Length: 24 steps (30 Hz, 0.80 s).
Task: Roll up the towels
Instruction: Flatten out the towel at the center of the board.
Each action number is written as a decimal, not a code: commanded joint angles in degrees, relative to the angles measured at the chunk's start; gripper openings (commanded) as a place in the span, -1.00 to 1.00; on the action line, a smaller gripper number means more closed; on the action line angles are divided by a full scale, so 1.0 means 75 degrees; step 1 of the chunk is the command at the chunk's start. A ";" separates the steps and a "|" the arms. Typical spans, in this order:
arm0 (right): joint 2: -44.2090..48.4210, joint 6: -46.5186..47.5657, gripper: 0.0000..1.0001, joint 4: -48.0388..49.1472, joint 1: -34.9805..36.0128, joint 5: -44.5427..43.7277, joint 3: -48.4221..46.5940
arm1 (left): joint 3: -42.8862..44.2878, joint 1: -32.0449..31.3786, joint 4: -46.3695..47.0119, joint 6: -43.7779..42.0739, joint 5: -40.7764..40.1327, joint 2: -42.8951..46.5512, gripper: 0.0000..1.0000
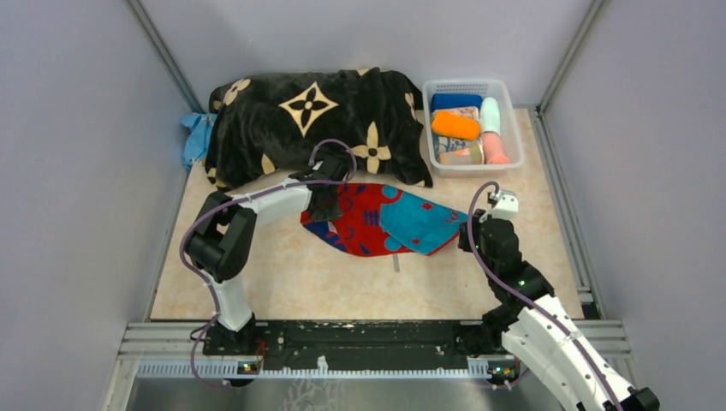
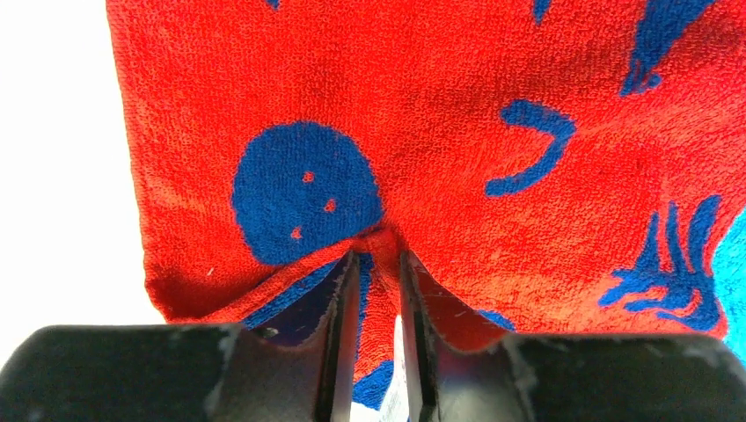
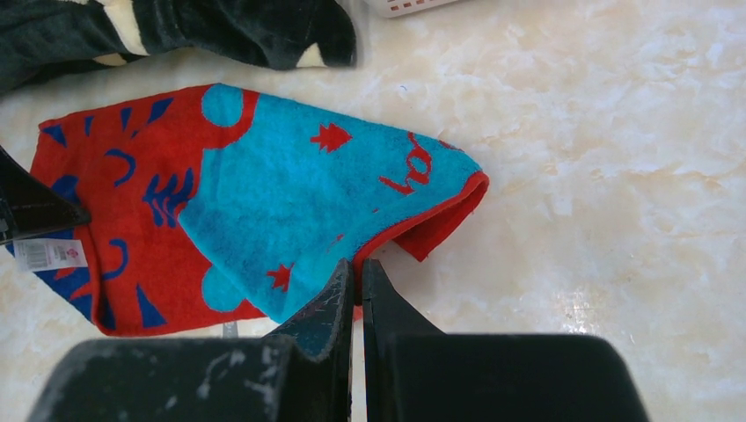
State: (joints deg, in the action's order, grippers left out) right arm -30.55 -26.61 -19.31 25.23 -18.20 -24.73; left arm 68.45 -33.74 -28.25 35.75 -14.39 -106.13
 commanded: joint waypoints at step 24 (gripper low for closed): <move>-0.0550 0.0667 -1.00 0.0033 -0.0048 -0.0403 -0.1444 | -0.1529 0.0432 -0.1001 0.0379 -0.1841 0.4989 -0.96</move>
State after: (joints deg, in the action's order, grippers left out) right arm -34.20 -24.56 -19.84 25.23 -17.30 -28.32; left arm 57.80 -31.42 -33.58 37.95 -23.03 -77.43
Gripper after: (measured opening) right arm 0.015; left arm 0.018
